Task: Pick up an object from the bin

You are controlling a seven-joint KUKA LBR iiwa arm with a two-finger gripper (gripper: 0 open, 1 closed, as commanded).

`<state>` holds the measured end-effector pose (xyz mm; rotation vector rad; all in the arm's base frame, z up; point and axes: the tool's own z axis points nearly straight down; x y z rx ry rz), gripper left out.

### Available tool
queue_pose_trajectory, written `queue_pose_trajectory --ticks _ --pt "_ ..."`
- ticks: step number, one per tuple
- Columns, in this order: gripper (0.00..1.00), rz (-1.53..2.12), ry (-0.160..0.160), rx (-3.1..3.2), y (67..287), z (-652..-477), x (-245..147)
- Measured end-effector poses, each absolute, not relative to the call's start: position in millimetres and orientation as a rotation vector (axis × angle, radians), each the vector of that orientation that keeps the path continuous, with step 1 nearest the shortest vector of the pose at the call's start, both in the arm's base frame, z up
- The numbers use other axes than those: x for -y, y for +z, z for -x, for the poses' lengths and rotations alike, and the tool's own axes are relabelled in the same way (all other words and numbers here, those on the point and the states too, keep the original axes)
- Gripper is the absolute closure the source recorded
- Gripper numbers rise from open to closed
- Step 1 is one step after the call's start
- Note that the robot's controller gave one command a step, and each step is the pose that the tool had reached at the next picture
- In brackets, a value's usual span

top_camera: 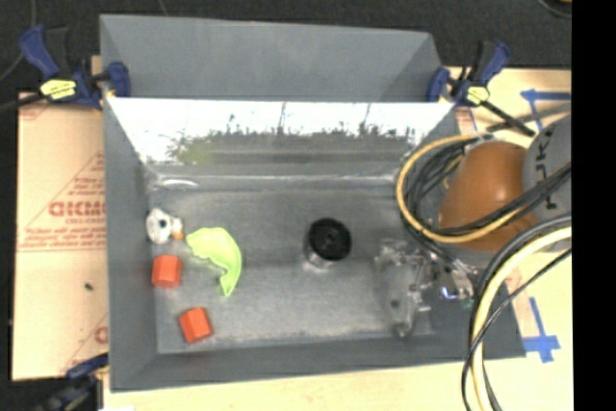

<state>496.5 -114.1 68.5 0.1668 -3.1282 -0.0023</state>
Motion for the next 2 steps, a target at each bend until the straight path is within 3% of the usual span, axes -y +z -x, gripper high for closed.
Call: queue_pose_trajectory --ticks 1,2 --pt "0.00 -0.338 0.001 3.143 95.9 -559.5 26.2" --pt "0.00 -0.405 0.001 3.111 81.4 -573.1 69.1"
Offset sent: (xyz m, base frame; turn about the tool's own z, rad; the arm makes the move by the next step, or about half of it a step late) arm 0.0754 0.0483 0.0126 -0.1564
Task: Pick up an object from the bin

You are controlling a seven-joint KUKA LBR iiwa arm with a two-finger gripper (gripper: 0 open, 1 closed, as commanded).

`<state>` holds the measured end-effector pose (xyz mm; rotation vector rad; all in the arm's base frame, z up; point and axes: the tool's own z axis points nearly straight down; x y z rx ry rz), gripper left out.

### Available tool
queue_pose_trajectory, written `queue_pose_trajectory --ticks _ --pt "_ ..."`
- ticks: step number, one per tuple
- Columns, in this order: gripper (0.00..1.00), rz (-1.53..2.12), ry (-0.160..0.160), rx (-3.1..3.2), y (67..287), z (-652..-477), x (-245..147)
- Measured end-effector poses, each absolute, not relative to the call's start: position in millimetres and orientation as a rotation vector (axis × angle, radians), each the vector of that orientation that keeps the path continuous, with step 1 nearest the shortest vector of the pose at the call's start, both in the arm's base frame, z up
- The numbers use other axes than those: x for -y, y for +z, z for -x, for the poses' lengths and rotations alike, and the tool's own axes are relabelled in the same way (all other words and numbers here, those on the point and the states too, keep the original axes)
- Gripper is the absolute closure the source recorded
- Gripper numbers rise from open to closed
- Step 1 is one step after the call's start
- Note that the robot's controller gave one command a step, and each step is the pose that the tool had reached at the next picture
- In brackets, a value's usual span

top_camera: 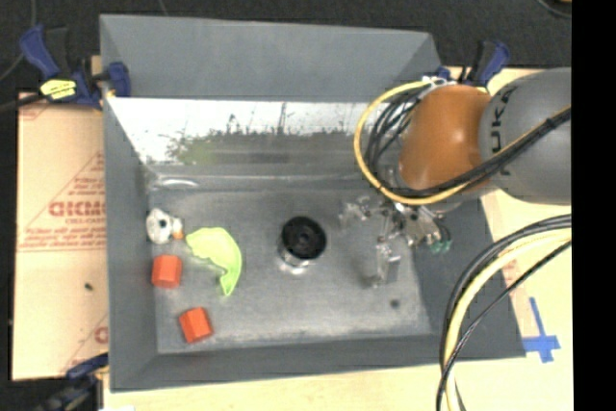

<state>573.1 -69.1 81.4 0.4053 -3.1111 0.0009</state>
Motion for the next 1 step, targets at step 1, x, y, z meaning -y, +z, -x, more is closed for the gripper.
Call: queue_pose_trajectory --ticks 1 --pt "0.00 -0.235 -0.001 3.151 72.4 -591.7 20.5"
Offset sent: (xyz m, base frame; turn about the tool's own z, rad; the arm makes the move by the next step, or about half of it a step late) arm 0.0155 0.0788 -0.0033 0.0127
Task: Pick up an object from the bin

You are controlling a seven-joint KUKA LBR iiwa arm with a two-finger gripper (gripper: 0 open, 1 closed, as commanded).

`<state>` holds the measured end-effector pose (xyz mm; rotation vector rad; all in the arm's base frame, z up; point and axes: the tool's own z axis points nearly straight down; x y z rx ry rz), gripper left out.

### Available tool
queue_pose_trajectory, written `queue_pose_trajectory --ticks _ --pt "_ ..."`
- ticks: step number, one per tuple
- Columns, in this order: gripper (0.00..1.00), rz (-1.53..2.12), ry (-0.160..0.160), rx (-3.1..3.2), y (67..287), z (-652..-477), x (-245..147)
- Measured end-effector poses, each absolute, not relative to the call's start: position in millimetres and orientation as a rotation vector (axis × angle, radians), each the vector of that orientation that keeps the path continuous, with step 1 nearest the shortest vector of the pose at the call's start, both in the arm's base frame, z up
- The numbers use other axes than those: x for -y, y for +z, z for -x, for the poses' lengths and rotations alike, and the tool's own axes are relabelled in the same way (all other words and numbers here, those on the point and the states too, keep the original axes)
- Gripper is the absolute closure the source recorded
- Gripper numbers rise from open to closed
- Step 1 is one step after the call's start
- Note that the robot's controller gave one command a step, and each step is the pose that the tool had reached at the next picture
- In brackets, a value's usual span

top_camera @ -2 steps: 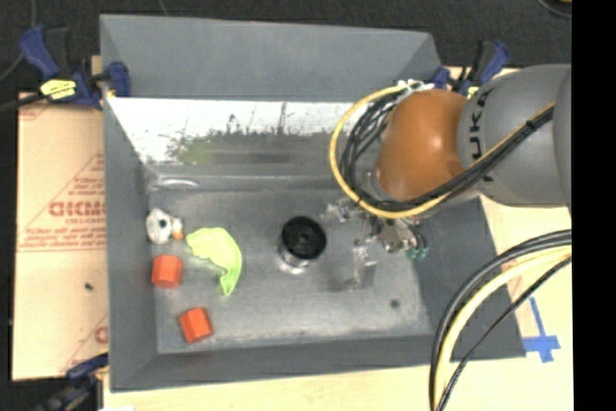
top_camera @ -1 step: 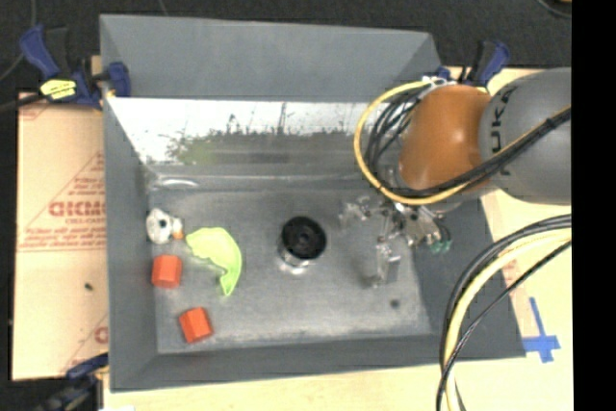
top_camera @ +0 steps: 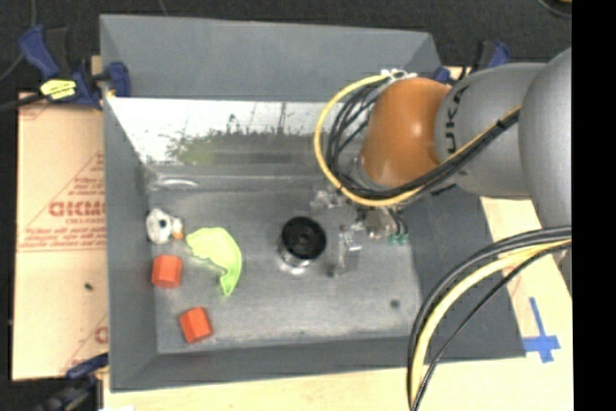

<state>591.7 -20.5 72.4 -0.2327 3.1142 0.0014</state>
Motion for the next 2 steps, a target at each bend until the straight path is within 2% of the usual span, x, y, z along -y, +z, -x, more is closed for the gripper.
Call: queue_pose_trajectory --ticks 1,2 --pt "0.00 0.389 -0.001 -3.116 79.2 -589.9 -9.8" --pt "1.00 0.043 0.003 -3.118 71.5 -602.5 -35.9"
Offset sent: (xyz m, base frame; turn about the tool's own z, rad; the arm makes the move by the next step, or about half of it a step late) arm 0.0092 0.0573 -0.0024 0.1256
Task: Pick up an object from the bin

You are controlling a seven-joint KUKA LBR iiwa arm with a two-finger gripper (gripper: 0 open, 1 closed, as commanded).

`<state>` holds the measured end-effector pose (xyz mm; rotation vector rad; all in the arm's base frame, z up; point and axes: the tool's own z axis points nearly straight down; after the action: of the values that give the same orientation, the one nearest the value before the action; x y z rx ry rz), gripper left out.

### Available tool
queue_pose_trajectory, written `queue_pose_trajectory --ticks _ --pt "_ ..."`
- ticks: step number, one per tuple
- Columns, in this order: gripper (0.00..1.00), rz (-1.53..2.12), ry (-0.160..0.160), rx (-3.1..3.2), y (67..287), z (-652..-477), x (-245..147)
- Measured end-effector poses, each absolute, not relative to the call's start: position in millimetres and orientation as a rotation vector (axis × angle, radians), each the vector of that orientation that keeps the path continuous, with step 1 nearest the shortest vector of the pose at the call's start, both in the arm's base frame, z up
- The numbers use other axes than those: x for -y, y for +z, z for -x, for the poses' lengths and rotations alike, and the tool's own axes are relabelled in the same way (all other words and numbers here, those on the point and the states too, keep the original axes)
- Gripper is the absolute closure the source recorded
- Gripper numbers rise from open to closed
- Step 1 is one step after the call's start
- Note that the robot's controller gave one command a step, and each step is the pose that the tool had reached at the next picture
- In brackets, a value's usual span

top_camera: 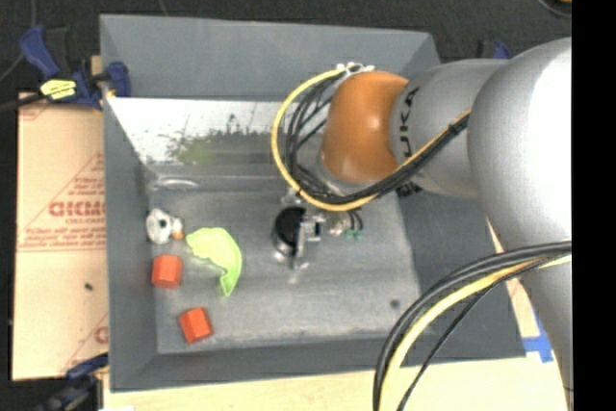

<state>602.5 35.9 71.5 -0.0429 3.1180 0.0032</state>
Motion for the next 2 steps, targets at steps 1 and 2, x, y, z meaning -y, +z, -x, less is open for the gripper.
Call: queue_pose_trajectory --ticks 1,2 --pt "1.00 0.048 0.002 -3.118 71.5 -602.6 -35.9" --pt "1.00 0.052 0.002 -3.118 71.5 -602.6 -35.9"
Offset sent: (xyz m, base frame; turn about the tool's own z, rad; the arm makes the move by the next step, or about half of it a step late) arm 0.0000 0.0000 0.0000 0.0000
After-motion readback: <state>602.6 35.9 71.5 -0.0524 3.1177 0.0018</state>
